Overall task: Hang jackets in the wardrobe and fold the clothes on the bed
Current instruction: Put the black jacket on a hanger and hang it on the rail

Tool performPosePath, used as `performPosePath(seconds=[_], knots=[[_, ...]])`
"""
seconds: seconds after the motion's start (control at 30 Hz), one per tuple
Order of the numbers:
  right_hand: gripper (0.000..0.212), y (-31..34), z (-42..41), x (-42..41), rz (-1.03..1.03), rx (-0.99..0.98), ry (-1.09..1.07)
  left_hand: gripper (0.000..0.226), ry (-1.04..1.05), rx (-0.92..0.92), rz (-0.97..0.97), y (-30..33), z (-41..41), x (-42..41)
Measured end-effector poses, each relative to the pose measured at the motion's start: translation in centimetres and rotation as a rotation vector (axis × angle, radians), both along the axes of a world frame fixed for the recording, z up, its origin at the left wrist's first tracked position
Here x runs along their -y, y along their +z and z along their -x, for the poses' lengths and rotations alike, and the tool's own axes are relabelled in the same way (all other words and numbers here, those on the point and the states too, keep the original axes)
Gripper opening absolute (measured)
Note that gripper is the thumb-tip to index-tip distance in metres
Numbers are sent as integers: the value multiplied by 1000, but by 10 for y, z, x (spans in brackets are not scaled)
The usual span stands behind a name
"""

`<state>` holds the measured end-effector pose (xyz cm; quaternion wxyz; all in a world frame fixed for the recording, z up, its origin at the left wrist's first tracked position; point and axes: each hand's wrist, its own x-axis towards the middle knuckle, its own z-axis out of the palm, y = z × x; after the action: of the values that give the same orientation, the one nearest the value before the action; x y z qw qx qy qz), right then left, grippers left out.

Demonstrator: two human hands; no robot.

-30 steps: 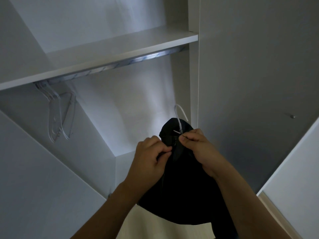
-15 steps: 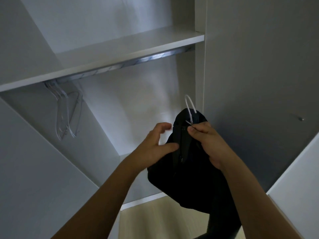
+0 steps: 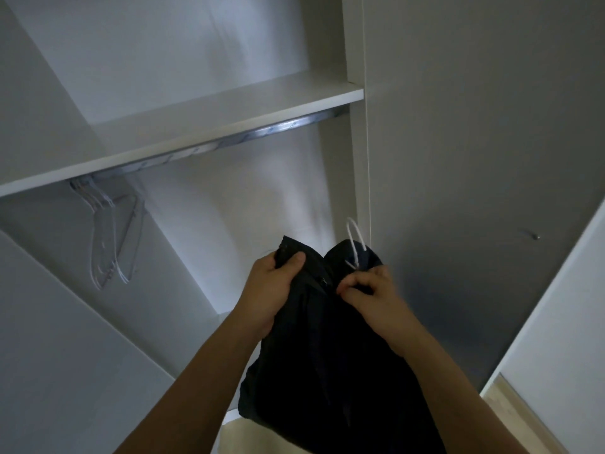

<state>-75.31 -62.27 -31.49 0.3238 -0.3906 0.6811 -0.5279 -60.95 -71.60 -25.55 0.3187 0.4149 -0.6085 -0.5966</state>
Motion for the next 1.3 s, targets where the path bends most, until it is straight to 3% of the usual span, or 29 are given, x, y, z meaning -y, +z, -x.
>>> performPosePath(seconds=[0.07, 0.2, 0.4, 0.53, 0.73, 0.97, 1.13, 1.3], knots=[[10, 2, -2, 1, -13, 21, 4, 13, 0, -33, -10, 0, 2, -6], [29, 4, -3, -1, -29, 15, 27, 15, -2, -28, -6, 0, 1, -9], [13, -2, -7, 5, 23, -109, 21, 16, 20, -23, 5, -5, -5, -9], [10, -6, -6, 7, 42, -320, 45, 14, 39, -24, -1, -9, -6, -9], [27, -9, -1, 4, 40, -724, 92, 14, 116, -17, 17, -11, -1, -16], [20, -14, 5, 8, 34, -569, 187, 15, 177, -26, 20, -12, 2, -12], [24, -25, 8, 11, 51, -573, 238, 15, 249, -6, 29, -17, 0, -15], [25, -34, 24, 21, 82, -525, 119, 12, 417, -64, -46, -16, -17, -5]])
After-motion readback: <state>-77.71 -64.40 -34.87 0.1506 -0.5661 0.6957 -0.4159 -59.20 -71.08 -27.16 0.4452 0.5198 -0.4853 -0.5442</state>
